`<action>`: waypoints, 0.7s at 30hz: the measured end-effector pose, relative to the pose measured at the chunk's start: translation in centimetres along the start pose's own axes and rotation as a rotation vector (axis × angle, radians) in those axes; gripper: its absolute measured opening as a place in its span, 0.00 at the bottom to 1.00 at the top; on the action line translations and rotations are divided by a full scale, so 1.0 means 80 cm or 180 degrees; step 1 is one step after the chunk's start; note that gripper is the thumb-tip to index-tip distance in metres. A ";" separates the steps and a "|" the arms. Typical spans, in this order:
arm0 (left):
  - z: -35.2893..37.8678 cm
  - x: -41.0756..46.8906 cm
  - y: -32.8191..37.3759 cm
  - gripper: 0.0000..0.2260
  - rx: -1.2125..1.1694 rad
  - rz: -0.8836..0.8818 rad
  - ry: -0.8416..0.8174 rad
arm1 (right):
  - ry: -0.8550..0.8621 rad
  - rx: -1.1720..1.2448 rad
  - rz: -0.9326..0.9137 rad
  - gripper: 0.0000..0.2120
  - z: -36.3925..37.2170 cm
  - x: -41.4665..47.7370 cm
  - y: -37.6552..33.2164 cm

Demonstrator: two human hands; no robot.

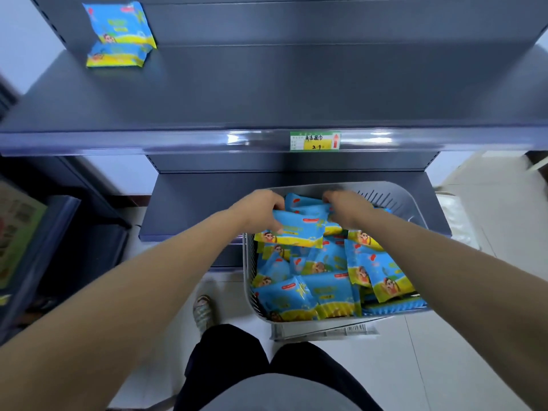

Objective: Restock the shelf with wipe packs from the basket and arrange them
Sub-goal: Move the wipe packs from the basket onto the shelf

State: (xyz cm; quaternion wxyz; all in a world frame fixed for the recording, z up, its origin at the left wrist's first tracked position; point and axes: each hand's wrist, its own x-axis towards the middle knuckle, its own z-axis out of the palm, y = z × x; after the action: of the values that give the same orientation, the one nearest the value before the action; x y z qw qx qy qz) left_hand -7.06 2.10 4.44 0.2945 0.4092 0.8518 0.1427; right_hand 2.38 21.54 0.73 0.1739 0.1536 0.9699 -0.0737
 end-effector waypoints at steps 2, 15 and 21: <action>-0.028 -0.007 0.008 0.11 -0.0158 0.0086 0.0113 | 0.0044 0.0009 -0.0033 0.20 -0.019 -0.004 -0.005; -0.244 -0.047 -0.031 0.09 -0.0375 0.0492 0.1244 | 0.1406 0.0778 -0.0066 0.11 -0.274 -0.006 -0.072; -0.309 -0.054 -0.116 0.10 -0.0802 0.0339 0.1683 | 0.1684 0.0941 -0.0232 0.13 -0.325 0.089 -0.175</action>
State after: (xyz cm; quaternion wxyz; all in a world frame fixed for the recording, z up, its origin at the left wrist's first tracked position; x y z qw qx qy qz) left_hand -25.88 -7.14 21.04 0.1030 0.3621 0.8518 0.3642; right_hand -16.66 15.44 23.56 -0.1117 0.1563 0.9652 -0.1777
